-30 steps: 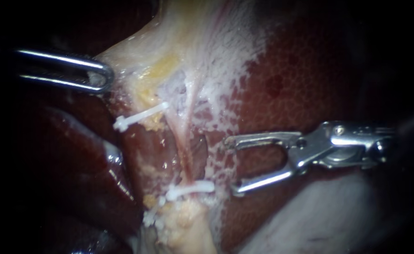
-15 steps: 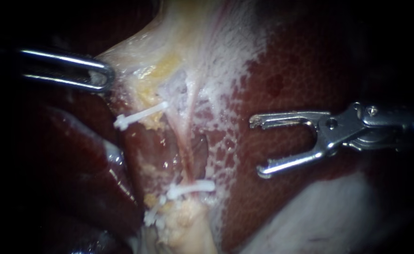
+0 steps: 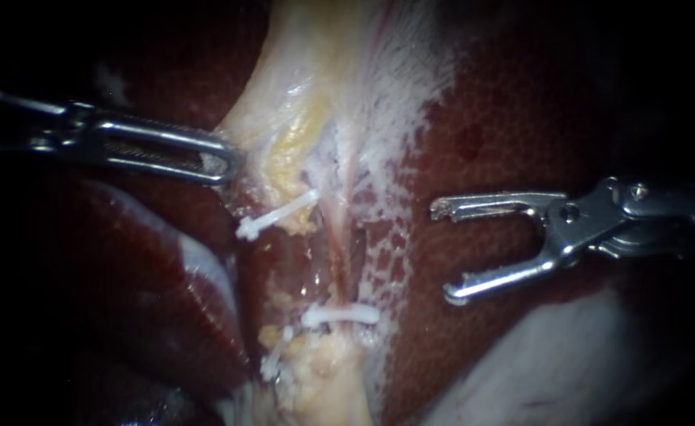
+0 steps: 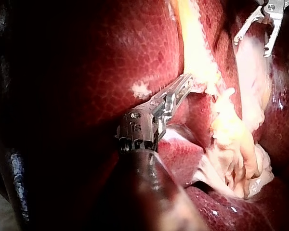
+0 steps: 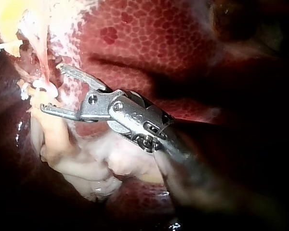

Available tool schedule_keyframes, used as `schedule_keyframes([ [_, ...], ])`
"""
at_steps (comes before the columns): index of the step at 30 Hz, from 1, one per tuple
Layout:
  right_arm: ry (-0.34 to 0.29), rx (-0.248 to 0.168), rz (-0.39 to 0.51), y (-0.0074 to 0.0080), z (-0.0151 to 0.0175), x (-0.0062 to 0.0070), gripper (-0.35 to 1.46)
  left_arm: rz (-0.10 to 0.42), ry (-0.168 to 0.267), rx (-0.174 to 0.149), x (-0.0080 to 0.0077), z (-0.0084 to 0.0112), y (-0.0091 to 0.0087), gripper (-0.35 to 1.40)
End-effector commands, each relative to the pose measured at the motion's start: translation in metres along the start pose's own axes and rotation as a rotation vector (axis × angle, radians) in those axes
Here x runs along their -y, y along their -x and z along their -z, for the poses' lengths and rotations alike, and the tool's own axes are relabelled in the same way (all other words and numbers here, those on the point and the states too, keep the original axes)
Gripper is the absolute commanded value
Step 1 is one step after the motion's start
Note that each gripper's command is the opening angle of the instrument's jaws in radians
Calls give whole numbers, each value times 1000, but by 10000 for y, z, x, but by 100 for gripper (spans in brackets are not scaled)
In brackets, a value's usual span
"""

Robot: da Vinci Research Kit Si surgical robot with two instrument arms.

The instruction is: Going back first clip right tube

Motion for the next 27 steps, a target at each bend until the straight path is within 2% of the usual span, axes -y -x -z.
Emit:
schedule_keyframes([
  [1,2,0,-1,-1,0,0,60,2,-2,0,0,-2,-1,-35],
  [9,2,-1,-2,-2,1,1,60,0,-9,-3,2,-11,-1,-35],
  [27,3,0,4,-3,1,1,60,-1,-13,-5,5,-12,-1,-35],
])
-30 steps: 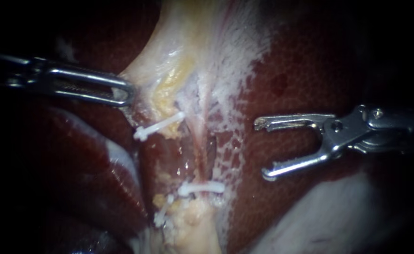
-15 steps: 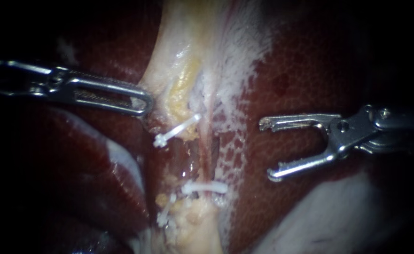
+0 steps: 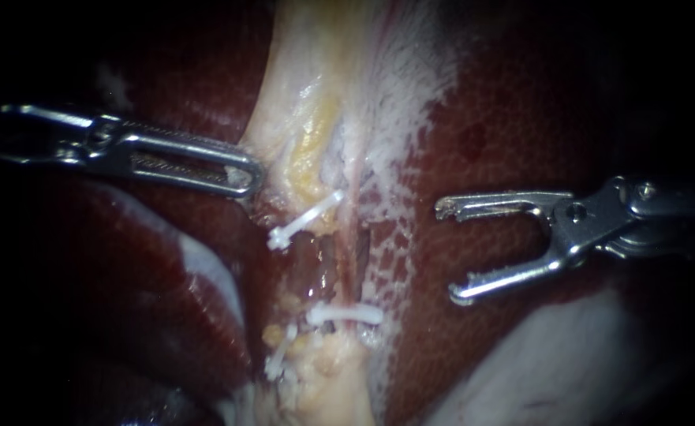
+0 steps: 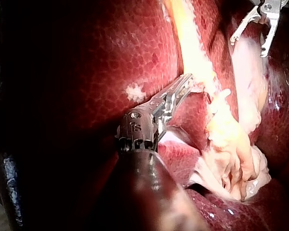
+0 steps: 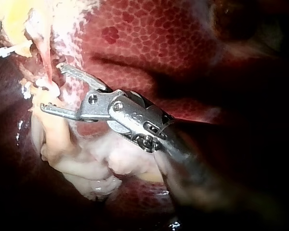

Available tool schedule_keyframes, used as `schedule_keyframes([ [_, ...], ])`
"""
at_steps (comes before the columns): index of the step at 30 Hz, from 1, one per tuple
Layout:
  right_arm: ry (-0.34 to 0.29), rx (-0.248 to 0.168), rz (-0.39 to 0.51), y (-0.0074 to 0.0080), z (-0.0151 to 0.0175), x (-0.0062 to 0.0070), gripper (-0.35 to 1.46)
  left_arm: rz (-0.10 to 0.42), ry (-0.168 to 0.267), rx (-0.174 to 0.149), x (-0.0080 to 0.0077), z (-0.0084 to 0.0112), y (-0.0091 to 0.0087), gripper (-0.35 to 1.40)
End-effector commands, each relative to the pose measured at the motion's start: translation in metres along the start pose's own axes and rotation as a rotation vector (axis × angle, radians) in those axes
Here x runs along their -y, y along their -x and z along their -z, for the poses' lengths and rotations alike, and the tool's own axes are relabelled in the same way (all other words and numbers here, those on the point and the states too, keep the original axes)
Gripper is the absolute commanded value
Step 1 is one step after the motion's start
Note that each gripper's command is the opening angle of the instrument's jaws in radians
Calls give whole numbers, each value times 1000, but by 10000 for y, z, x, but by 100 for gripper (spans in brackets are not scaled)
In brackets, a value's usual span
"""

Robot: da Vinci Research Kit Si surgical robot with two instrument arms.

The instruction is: Going back first clip right tube

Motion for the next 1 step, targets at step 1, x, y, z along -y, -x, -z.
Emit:
schedule_keyframes([
  [1,-1,0,1,0,0,0,60,0,0,0,0,0,0,-35],
])
